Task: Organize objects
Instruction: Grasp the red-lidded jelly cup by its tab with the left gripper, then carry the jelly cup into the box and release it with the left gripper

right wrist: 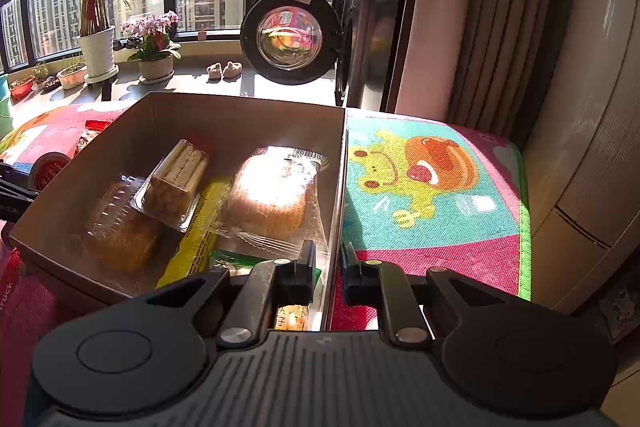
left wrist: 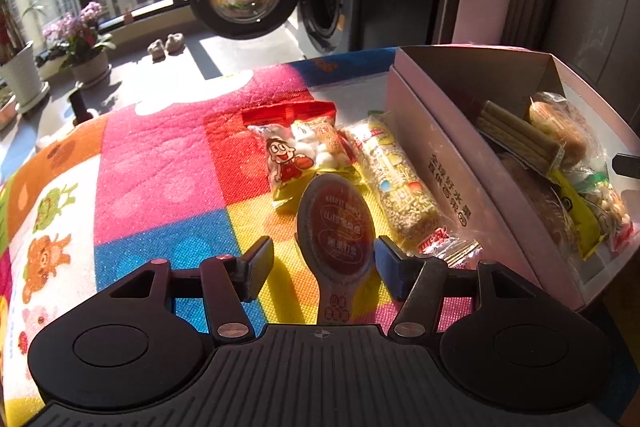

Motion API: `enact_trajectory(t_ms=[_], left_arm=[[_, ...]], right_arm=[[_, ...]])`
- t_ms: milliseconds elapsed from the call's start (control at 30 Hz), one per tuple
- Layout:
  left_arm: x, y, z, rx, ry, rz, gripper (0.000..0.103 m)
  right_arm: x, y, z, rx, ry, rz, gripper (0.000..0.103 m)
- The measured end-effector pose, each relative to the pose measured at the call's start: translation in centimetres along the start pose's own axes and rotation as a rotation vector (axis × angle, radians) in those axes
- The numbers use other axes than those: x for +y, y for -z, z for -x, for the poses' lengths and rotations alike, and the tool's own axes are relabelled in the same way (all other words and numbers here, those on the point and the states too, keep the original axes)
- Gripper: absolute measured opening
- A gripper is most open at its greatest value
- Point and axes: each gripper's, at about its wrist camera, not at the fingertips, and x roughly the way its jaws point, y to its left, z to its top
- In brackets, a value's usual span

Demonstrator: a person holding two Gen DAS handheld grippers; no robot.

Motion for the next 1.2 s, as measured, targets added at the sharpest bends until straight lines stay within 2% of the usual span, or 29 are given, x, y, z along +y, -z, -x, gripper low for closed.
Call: enact_trajectory(t_ms=[300,467,800,1033,1100,1200], left_arm=[[-0.3,-0.2,0.0,-0.004,-0.021,-0.020,0.062],[0.5,-0.5,0.5,-0.034,-0.096,-0.049,0.063],[1.5,0.3,1.4,-0.019,-0.075,-0.012,0.061],[0.9,2.2,2.4,-0.027,0.001,-0.038,0.062],[1.2,3.0,2.4,0.003,0.019,-0.023,0.062],[1.3,3.8,2.8,-0.024,0.022,-0.031,0.061]], right_arm=[[0.0,0.0,0.0,0.000,-0.001,0.000,0.014],[0.0,0.0,0.0,-0.001,-0.002,0.000,0.014],[0.1,0.0,0.0,-0.002,0.000,-0.002,0.015],[0.0,0.1,0.0,-0.002,-0.002,-0.004,0.015],[0.0,0.1,0.0,-0.002,-0.002,-0.002,0.015],[-0.1,0.1,-0.1,-0.002,-0.003,-0.002,0.015]])
